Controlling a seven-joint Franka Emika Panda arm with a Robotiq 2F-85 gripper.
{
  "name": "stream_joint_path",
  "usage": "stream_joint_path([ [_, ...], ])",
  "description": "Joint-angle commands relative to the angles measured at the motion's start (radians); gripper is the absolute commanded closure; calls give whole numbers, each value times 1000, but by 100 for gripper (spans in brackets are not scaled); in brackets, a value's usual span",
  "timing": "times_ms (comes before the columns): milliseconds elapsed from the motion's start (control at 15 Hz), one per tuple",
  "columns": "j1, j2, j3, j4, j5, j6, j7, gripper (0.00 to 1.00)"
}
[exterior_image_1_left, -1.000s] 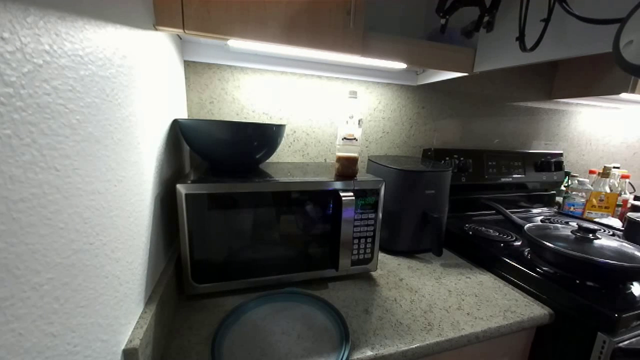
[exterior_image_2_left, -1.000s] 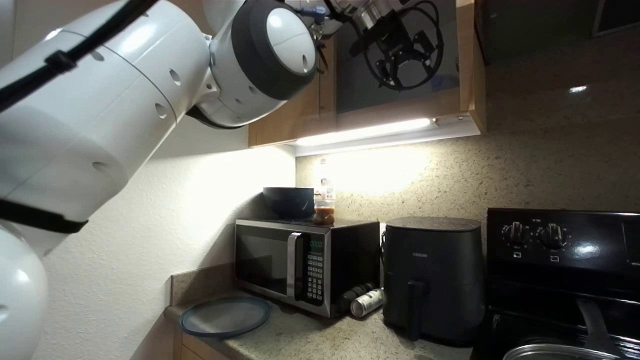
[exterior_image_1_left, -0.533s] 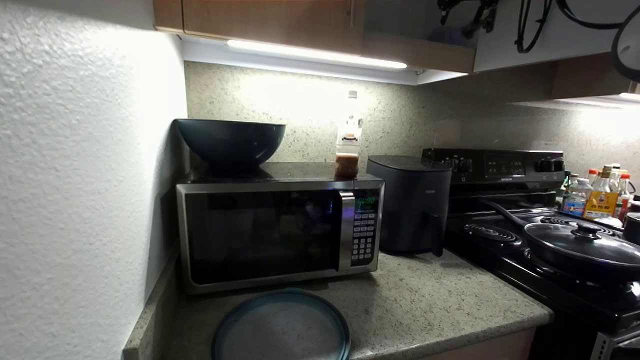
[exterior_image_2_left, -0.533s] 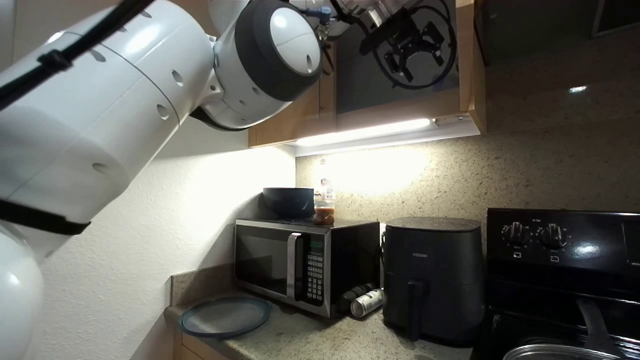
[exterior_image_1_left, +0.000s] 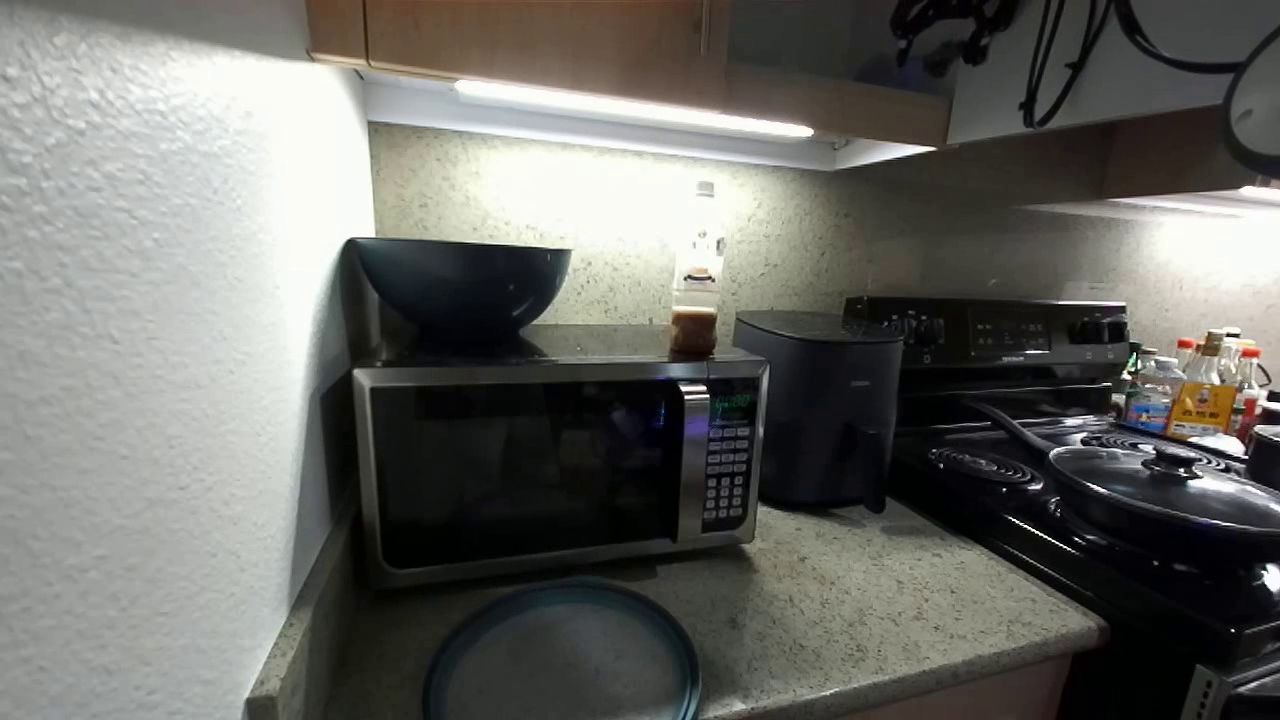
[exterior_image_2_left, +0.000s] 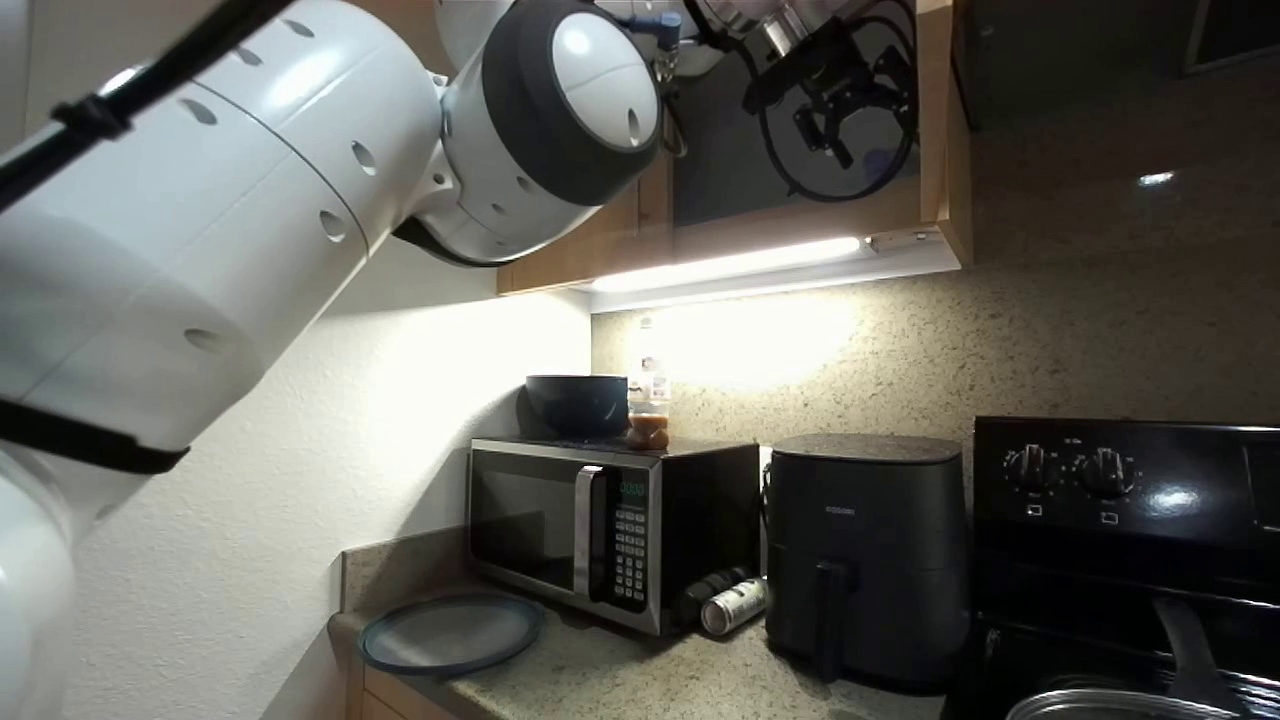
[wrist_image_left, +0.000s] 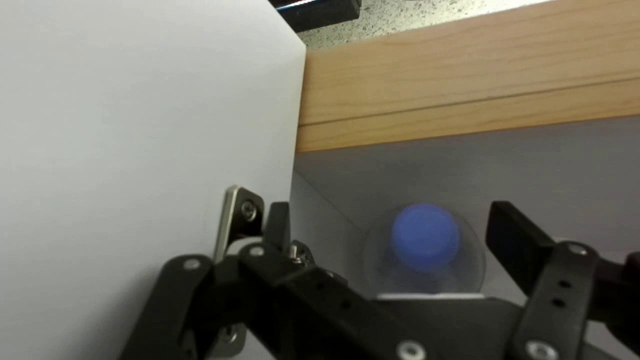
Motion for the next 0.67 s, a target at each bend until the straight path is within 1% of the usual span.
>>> stream_joint_path([
  [0, -20, 0, 13, -14, 23, 34, -4, 0],
  [133, -19, 0, 16, -15, 25, 31, -4, 0],
  [333, 12, -14, 5, -24, 4, -26, 23, 0],
  [600, 37, -16, 9, -22, 6, -34, 25, 0],
])
